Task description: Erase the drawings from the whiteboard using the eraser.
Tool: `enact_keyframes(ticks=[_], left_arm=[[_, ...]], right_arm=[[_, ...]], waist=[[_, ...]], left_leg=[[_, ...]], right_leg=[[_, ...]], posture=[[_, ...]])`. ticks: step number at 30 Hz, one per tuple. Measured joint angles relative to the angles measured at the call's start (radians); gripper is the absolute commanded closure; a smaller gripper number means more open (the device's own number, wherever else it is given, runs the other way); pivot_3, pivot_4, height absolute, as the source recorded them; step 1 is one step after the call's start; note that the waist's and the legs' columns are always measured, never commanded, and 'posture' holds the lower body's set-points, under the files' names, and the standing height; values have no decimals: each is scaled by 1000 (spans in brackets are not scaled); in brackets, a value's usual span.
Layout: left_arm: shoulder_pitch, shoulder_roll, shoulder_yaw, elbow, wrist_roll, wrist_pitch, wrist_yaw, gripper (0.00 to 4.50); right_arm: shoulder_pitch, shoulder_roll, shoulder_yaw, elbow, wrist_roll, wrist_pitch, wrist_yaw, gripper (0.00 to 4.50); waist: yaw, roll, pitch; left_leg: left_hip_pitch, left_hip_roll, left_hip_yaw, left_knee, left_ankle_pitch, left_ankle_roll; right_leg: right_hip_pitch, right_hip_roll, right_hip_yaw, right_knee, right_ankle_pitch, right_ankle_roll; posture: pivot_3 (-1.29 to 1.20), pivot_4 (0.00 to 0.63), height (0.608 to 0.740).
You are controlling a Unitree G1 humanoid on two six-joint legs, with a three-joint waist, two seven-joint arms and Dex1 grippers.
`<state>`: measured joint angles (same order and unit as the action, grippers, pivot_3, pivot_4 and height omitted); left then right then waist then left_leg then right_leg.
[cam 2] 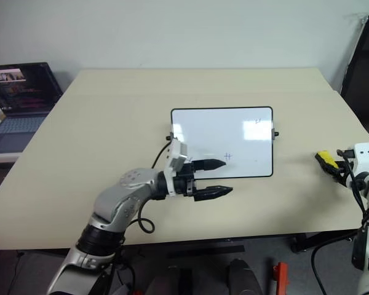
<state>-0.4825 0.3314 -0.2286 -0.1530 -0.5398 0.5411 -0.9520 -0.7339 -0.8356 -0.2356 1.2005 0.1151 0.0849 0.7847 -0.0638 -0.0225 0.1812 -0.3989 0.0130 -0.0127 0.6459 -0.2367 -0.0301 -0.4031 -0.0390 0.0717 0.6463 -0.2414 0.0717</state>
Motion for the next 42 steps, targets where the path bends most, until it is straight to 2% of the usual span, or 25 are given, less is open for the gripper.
enact_keyframes(ticks=[2, 9, 12, 15, 18, 21, 24, 28, 32, 36, 42], left_arm=[[0, 1, 0, 0, 0, 0, 0, 0], [0, 8, 0, 0, 2, 0, 0, 0], [-1, 30, 3, -2, 4, -1, -1, 0], [1, 80, 44, -6, 6, -5, -2, 0], [28, 177, 125, -6, 11, -32, -22, 0], [69, 246, 201, 18, 23, -87, -44, 0], [123, 298, 228, 55, 51, -139, -75, 0], [201, 348, 248, 81, 88, -198, -106, 0], [259, 378, 287, 71, 98, -230, -103, 0], [285, 393, 321, 70, 103, -239, -85, 0], [288, 389, 328, 34, 102, -236, -63, 0]], right_arm=[[-4, -1, 5, 0, -11, -1, 0, 3501], [-4, -2, 3, -3, -13, -3, 2, 3513], [57, -11, -44, -120, 38, 13, 24, 3514], [218, -24, -141, -471, 147, 122, 43, 3514], [375, -41, -215, -964, 289, 321, 39, 3514], [321, -51, -196, -1337, 437, 474, 19, 3514], [194, 33, -49, -1501, 498, 532, 0, 3514], [100, 225, 256, -1484, 396, 519, -32, 3515], [4, 350, 479, -1305, 153, 345, -87, 3515], [-28, 412, 577, -1116, -19, 182, -116, 3515], [-34, 452, 616, -876, -151, 4, -133, 3515]], waist=[[0, 0, 0], [0, 0, 0], [4, 0, 0], [8, 1, 0], [0, 4, 0], [-14, 4, 1], [-15, -3, -1], [-10, -5, -2], [12, -5, -2], [31, -6, -2], [32, -6, -2]], left_leg=[[0, 0, 0, 0, 0, 0], [0, 0, 0, 0, 0, 0], [0, 0, 0, 0, 0, 0], [-1, 0, -2, -1, 0, 0], [0, 1, -3, -1, 0, 0], [1, 1, -4, 0, 0, 0], [1, 2, -4, 0, 0, 0], [-2, 2, -3, 1, 1, 0], [-3, 3, -2, 0, 0, 0], [-4, 3, -3, -1, 0, -1], [-4, 3, -3, -1, -1, -1]], right_leg=[[0, 0, 0, 0, 0, 0], [0, 0, 0, 0, 0, 0], [0, 0, 0, 0, 0, 0], [-1, 0, -1, 1, 0, 0], [-2, 1, 0, 2, 0, 0], [0, 1, -1, 2, -1, 1], [0, 2, -3, 2, -2, 3], [-3, 1, -2, 2, 1, -2], [-4, 1, -4, 1, 1, -3], [-5, 0, -6, 0, 0, -4], [-4, 0, -7, 1, -1, -4]], posture=[[0, 150, 740], [0, 150, 740], [0, 150, 740], [0, 150, 740], [0, 150, 740], [0, 150, 740], [0, 150, 740], [0, 150, 740], [0, 150, 740], [0, 150, 740], [0, 150, 740]])
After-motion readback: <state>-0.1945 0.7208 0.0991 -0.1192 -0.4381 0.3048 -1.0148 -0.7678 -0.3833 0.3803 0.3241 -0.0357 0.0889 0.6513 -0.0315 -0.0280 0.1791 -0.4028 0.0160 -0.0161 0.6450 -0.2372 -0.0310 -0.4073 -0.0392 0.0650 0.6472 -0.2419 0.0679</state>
